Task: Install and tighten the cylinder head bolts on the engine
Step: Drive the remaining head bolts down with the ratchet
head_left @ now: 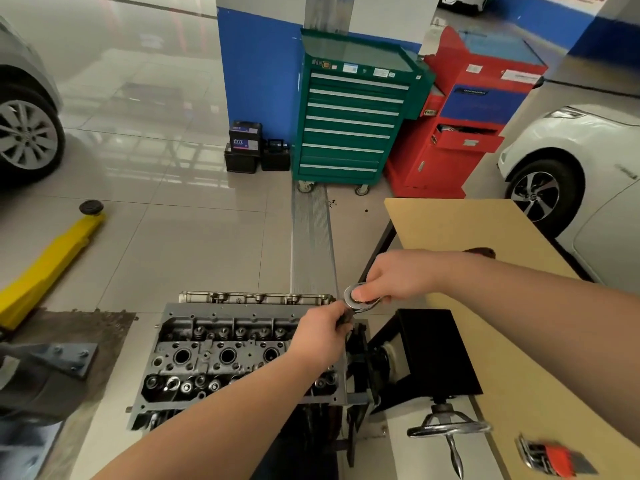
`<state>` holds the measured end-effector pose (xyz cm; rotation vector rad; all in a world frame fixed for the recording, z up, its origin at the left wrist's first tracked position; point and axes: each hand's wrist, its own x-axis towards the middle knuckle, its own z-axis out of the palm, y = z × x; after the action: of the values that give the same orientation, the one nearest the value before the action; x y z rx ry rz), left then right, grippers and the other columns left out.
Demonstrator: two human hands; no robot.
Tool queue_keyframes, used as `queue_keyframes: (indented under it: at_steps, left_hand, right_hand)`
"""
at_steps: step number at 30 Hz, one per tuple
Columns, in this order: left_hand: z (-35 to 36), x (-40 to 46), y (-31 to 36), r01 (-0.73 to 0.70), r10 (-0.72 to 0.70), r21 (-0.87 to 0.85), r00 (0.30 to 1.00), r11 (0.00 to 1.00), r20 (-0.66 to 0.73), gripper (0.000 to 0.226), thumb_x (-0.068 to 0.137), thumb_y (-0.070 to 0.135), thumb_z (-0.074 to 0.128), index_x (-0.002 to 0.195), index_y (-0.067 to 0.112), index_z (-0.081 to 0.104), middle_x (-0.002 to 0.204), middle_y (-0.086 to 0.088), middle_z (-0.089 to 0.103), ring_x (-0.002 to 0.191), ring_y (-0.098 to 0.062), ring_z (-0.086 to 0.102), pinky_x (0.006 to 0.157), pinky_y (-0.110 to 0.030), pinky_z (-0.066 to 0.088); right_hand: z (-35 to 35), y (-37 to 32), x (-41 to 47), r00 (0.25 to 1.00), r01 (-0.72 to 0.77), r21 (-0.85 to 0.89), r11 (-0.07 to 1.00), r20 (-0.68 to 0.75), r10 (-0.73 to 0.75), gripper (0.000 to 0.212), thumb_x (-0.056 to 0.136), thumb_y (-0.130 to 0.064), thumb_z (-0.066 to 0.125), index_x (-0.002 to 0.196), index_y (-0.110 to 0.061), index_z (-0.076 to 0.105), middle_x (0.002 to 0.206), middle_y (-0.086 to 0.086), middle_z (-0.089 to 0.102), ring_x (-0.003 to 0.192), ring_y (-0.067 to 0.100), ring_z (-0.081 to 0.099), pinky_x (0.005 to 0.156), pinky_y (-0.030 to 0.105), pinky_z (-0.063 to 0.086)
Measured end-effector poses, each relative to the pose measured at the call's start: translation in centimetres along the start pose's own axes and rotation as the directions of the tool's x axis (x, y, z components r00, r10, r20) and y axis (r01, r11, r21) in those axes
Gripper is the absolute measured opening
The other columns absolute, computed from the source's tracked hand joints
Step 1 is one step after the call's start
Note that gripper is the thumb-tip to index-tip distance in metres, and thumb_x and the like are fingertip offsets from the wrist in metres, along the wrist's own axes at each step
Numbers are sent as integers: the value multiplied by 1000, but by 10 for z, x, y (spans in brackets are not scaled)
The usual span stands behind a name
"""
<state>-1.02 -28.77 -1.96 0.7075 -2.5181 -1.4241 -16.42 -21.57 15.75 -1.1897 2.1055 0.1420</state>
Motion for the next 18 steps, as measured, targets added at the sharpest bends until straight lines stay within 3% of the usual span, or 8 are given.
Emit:
queue_keyframes:
  at_steps: [2,4,8,11,13,18]
  left_hand:
    - [1,1,1,-9,9,26,1000,1000,-3,13,100,19,64,100,32,62,89,19,66,87,1,64,79,-25,55]
    - [1,1,2,1,-1,18,1000,1000,-7,21,100,19,65,95,39,60,88,25,64,87,8,60,75,-15,47]
    - [-1,-1,-1,42,-43,-25,999,999,-20,38,101,18,64,89,53,54,90,28,64,88,11,61,72,-7,42]
    - [-5,-2,-3,52,-53,-49,998,997,-15,35,101,15,63,94,49,59,88,29,68,84,4,67,64,-7,48]
    - [-7,-3,-4,16,-16,-28,1000,999,-4,46,100,12,63,89,56,55,90,40,65,88,14,62,66,-1,46]
    - [-6,2,-4,-25,25,34,1000,999,17,44,99,12,62,87,54,54,86,24,65,80,7,62,66,-8,40]
  right_hand:
    - [-4,3,4,1000,13,-37,999,20,-12,58,91,-73,55,69,-20,65,52,-13,55,52,7,49,60,31,37]
    - [-4,7,7,1000,29,-3,1000,10,-29,56,93,-71,55,68,-22,65,51,-16,56,46,1,48,60,30,37]
    - [16,7,5,998,23,160,987,-68,-12,60,91,-74,55,69,-20,67,64,-5,61,59,14,52,63,32,40]
    - [34,1,-2,987,-3,263,965,-151,45,62,91,-76,52,68,-19,65,52,-9,56,52,13,51,59,31,40]
    - [41,-3,-9,987,-37,318,948,-135,84,61,93,-74,50,71,-19,64,43,-11,52,44,9,47,55,29,37]
    - [63,-1,-15,975,-140,518,844,-77,209,61,93,-76,46,78,-18,62,48,-7,48,36,11,41,43,22,33]
